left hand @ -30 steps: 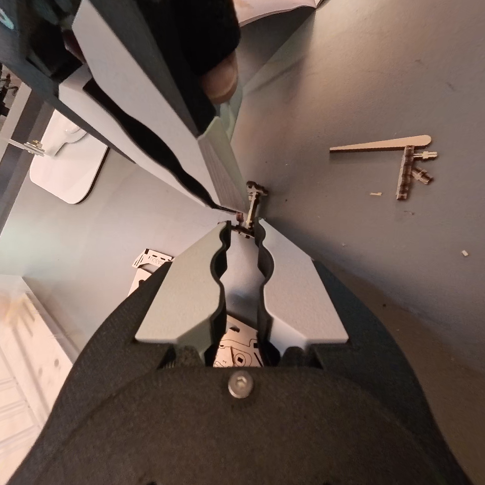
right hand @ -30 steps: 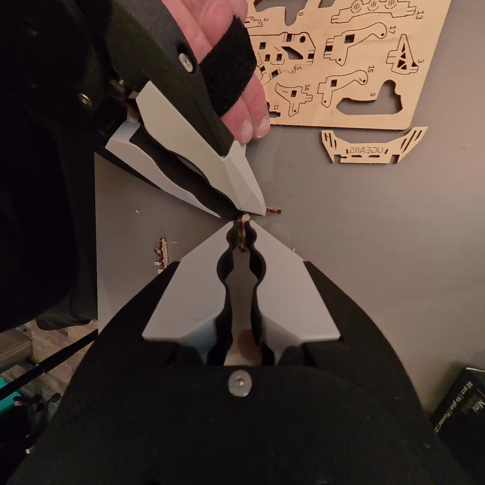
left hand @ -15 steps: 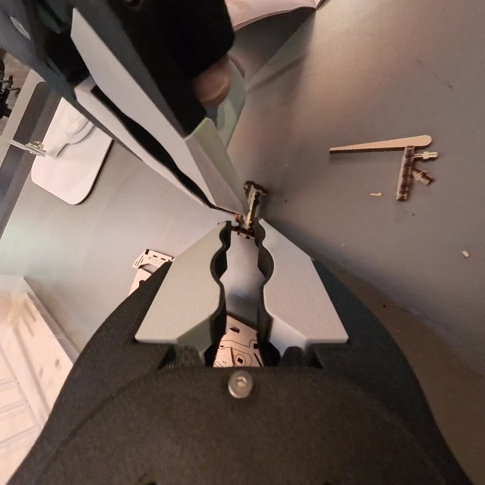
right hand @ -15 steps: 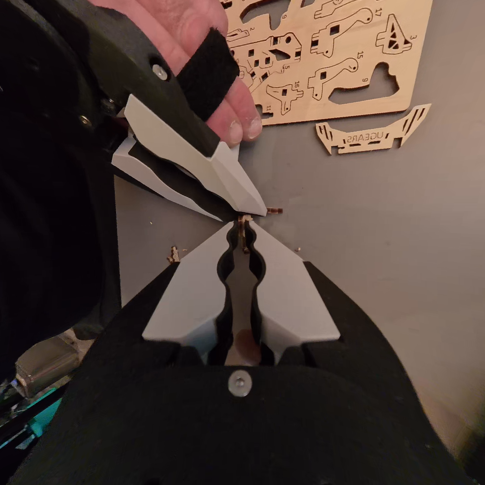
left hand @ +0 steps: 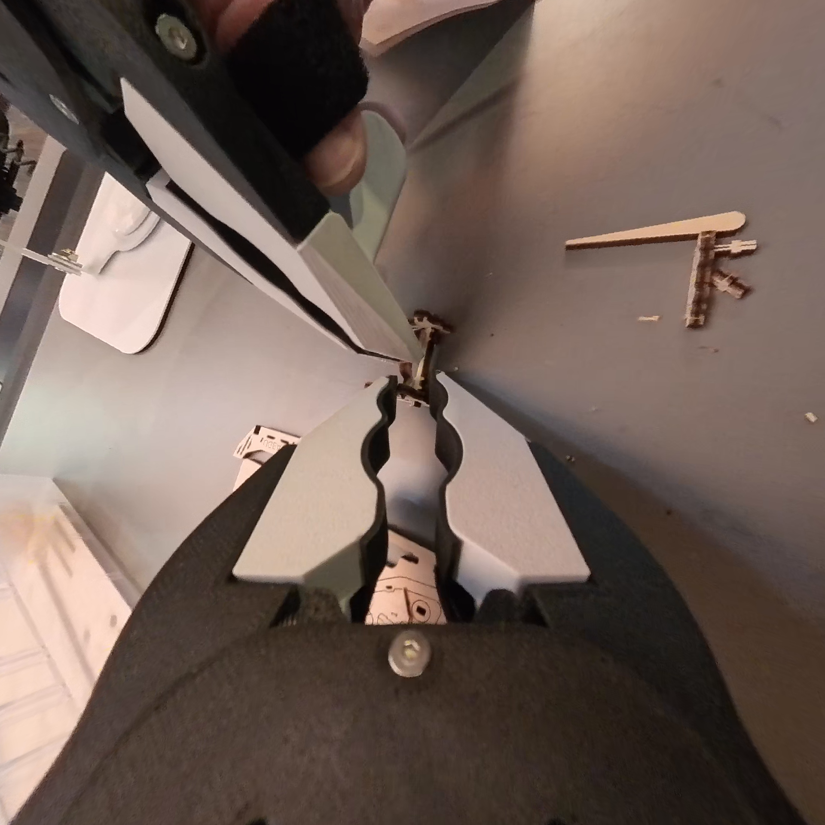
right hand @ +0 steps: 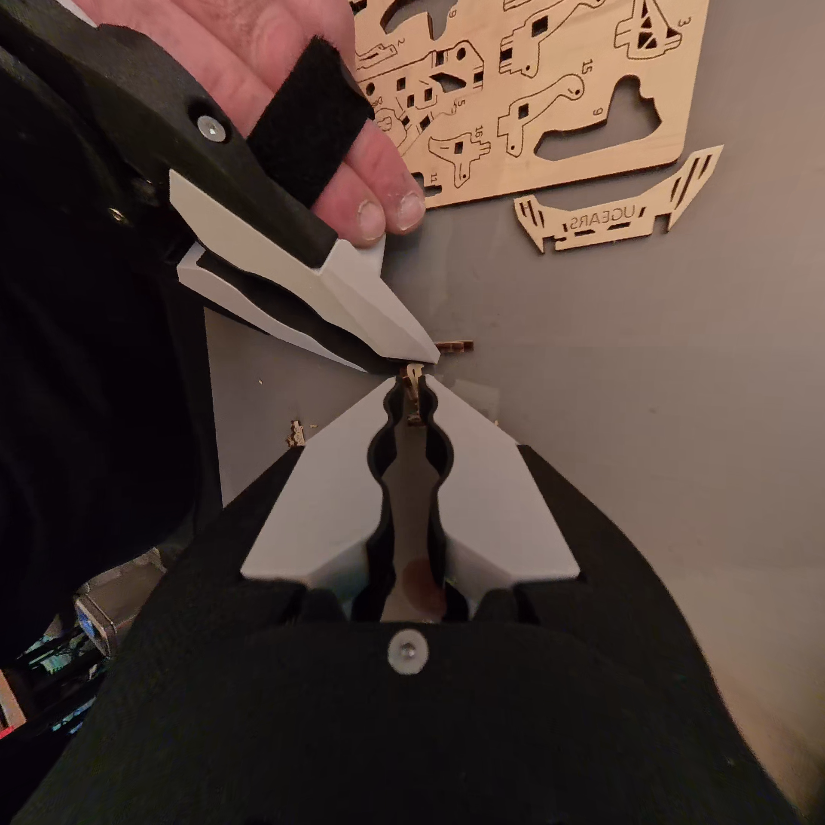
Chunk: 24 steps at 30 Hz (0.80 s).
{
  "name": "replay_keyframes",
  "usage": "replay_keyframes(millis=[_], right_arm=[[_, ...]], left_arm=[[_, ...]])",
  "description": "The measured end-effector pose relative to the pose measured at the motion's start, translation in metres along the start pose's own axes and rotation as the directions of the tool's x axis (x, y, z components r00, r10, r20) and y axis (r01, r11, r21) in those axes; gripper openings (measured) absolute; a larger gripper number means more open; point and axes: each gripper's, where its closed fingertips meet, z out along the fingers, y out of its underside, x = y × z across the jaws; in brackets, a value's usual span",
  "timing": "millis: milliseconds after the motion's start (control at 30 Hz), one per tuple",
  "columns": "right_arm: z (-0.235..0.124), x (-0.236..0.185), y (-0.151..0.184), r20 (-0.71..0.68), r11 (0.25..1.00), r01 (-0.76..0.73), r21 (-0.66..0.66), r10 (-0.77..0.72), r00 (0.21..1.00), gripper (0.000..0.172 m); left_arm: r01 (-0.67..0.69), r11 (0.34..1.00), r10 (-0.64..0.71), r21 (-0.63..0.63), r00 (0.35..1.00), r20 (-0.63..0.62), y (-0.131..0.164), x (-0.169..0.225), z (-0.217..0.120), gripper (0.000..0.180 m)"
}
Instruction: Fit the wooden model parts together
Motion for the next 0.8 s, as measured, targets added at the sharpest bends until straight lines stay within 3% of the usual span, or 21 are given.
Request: replay_keyframes(millis=[33, 800], right_arm=[[0.0003, -0.001, 0.0002, 0.008, 1.0, 0.001, 0.0, -0.001, 1.0, 0.004], [-0.0023, 0.0, -0.0082, 0.098, 0.989, -0.143, 0.049, 0.137, 0.986, 0.002]], left_arm=[[0.0, 1.0, 0.0, 0.001, 1.0, -0.001, 0.0, 0.0001, -0.0001, 0.012], [-0.001, 1.0, 0.002, -0.01, 0.999, 0.036, 0.0033, -0.0089, -0.0012, 0.02]])
